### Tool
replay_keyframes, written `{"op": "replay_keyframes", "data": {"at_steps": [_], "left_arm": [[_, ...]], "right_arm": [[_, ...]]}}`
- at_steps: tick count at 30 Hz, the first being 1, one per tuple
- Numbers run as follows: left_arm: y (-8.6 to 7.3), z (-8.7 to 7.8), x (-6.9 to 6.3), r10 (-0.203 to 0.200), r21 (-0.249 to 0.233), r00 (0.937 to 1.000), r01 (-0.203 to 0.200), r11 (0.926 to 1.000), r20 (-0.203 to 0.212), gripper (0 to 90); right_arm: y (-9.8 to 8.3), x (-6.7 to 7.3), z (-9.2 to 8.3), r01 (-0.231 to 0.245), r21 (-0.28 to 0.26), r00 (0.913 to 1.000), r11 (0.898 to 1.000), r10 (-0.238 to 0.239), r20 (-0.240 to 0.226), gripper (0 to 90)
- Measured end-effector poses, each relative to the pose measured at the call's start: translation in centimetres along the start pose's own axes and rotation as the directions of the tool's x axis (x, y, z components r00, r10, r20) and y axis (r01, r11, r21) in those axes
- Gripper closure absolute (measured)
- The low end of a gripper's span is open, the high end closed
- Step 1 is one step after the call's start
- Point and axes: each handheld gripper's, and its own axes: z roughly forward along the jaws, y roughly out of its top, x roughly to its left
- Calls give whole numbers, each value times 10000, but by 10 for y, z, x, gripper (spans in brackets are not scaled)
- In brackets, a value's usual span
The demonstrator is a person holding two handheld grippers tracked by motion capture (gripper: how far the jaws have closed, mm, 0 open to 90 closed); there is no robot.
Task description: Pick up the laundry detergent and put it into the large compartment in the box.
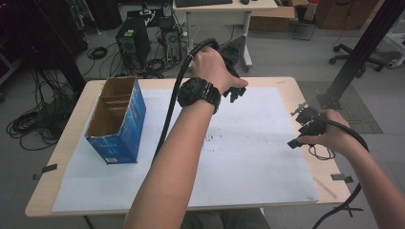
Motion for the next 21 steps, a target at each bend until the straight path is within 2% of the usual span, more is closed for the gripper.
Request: {"op": "replay_keyframes", "data": {"at_steps": [21], "left_arm": [[5, -2, 1, 1, 199, 10000, -1, 9998, -34, 145]], "right_arm": [[-1, -3, 5, -33, 89, 10000, 10000, 33, -9, 241]]}}
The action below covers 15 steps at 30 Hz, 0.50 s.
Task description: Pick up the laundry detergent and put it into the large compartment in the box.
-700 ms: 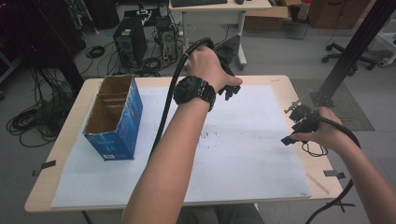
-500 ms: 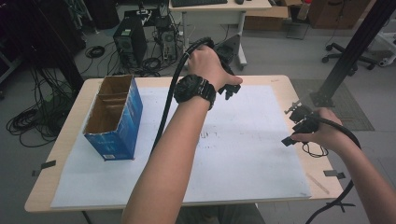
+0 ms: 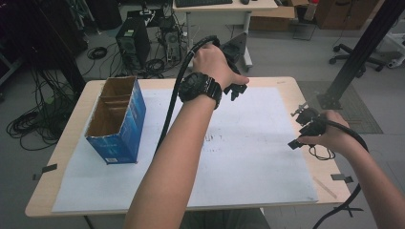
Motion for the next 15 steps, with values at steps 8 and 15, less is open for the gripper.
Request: {"op": "replay_keyframes", "data": {"at_steps": [8, 15], "left_arm": [[-4, -3, 9, -132, -6, 9998, 132, 9999, -135, 140], [-9, -6, 18, -320, 225, 9987, 329, 9992, -403, 140]], "right_arm": [[1, 2, 3, 97, 68, 9999, 9999, -97, 30, 241], [0, 2, 5, 105, 143, 9999, 9998, -106, 63, 241]]}}
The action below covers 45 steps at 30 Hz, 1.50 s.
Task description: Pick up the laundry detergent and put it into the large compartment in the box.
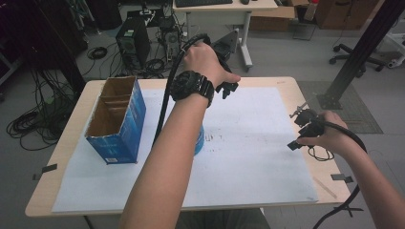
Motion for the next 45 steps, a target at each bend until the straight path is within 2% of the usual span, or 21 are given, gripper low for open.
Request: {"op": "replay_keyframes", "data": {"at_steps": [12, 14, 22, 26, 45], "left_arm": [[-5, 0, 9, -128, 495, 9993, 146, 9987, -347, 133], [-7, 1, 13, -99, 722, 9991, 129, 9973, -407, 131], [-11, 9, 19, -166, 1039, 9983, 223, 9943, -558, 131], [-13, 13, 23, -195, 1152, 9969, 282, 9929, -759, 131], [-19, 28, 28, -254, 1524, 9977, 347, 9877, -625, 133]], "right_arm": [[-1, 0, 0, 33, 6, 10000, 10000, -33, 11, 241], [-1, 0, 1, 12, 16, 10000, 10000, -12, -1, 241], [-2, -1, 2, 32, 77, 10000, 10000, -32, 34, 241], [-2, -1, 2, 18, 86, 10000, 10000, -18, 35, 241], [-3, -2, 6, 27, 202, 10000, 9998, -27, 24, 241]]}}
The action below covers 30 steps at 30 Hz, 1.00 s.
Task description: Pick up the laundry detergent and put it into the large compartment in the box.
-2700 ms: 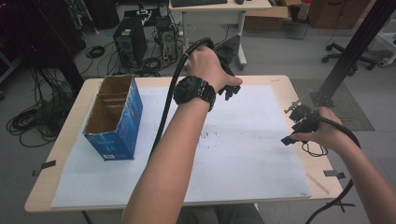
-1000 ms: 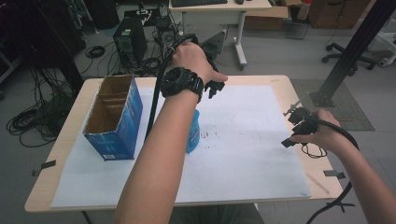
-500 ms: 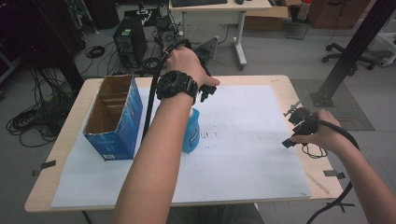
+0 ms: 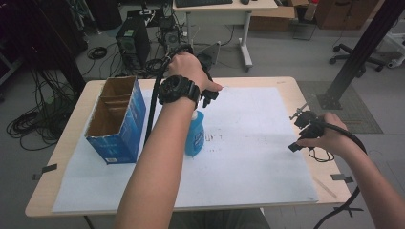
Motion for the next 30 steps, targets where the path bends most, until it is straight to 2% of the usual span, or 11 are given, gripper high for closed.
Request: {"op": "replay_keyframes", "data": {"at_steps": [3, 17, 30], "left_arm": [[0, 4, -1, 17, 109, 10000, -16, 9999, -89, 132], [-2, 24, -3, 27, 424, 10000, -28, 9991, 8, 132], [-4, 34, -3, 45, 594, 9999, -51, 9982, 99, 132]], "right_arm": [[0, 0, 0, -25, 39, 10000, 10000, 25, 6, 240], [0, 0, 1, -27, 53, 10000, 10000, 27, 22, 240], [0, 1, 0, -40, 76, 10000, 10000, 40, 36, 240]]}}
